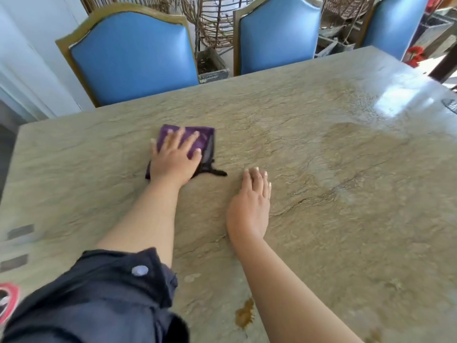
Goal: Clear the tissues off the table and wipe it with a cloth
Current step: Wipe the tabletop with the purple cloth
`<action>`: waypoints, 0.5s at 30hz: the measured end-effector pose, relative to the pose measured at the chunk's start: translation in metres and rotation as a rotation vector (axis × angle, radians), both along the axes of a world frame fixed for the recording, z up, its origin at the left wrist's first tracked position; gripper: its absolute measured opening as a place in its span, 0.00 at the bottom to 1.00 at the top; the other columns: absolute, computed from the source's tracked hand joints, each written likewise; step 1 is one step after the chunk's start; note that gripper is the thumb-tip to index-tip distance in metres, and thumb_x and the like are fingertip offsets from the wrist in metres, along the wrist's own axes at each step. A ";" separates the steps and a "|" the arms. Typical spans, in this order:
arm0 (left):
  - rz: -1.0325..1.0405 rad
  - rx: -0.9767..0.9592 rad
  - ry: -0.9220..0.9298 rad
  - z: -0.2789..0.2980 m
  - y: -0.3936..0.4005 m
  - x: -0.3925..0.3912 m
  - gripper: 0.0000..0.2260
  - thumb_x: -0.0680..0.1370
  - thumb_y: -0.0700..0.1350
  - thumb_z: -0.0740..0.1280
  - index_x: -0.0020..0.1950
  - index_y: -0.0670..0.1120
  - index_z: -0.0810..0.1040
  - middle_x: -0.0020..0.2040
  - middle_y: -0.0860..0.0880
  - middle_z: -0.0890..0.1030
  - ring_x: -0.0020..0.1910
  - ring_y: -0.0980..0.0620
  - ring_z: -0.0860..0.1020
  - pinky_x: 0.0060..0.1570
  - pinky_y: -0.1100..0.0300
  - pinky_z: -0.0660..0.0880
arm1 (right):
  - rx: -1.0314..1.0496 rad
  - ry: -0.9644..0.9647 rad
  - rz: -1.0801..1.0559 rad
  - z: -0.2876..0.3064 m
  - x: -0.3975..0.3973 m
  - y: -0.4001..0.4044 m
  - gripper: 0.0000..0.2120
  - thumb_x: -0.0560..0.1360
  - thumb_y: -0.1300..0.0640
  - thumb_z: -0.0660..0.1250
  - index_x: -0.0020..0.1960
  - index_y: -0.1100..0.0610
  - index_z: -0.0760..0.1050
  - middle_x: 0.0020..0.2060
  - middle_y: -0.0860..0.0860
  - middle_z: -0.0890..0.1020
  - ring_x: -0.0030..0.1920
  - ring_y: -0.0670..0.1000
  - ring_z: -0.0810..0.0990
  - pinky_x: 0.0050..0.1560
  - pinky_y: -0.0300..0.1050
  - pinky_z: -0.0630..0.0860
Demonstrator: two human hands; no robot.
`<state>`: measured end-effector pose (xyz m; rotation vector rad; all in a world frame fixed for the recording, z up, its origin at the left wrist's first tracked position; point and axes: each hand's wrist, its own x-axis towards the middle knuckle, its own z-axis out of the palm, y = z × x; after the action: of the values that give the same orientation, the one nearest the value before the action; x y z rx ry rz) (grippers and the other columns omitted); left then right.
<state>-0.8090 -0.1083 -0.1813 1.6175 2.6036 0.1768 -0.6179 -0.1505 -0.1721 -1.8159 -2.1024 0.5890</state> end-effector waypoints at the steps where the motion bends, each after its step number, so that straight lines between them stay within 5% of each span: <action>1: 0.138 0.022 -0.031 -0.001 -0.007 0.002 0.23 0.79 0.60 0.48 0.76 0.64 0.53 0.79 0.54 0.50 0.78 0.50 0.46 0.74 0.40 0.43 | 0.010 -0.018 -0.007 -0.002 -0.001 0.000 0.29 0.78 0.66 0.46 0.79 0.55 0.48 0.78 0.50 0.46 0.78 0.51 0.39 0.76 0.47 0.37; 5: 0.251 -0.025 -0.060 0.004 -0.038 0.037 0.25 0.80 0.59 0.45 0.77 0.61 0.50 0.80 0.50 0.47 0.78 0.46 0.44 0.74 0.41 0.41 | 0.016 -0.019 -0.042 0.001 -0.005 0.003 0.28 0.79 0.65 0.47 0.78 0.55 0.51 0.78 0.51 0.49 0.78 0.51 0.41 0.77 0.48 0.37; 11: -0.427 -0.040 0.013 0.006 -0.115 0.017 0.27 0.76 0.64 0.40 0.76 0.64 0.50 0.79 0.55 0.49 0.78 0.51 0.46 0.75 0.47 0.41 | -0.017 0.077 -0.041 0.004 -0.001 -0.004 0.27 0.78 0.66 0.50 0.76 0.55 0.60 0.76 0.50 0.57 0.77 0.51 0.48 0.77 0.45 0.44; 15: -0.073 -0.075 -0.014 0.005 -0.111 -0.023 0.24 0.80 0.61 0.47 0.76 0.64 0.49 0.80 0.55 0.47 0.78 0.51 0.44 0.75 0.46 0.39 | -0.097 0.212 0.033 0.015 -0.011 -0.041 0.26 0.76 0.68 0.53 0.73 0.57 0.65 0.74 0.50 0.61 0.75 0.50 0.55 0.74 0.43 0.52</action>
<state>-0.8321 -0.2189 -0.1766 1.6760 2.5046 0.0851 -0.6291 -0.1919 -0.1572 -1.6880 -1.9962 0.8651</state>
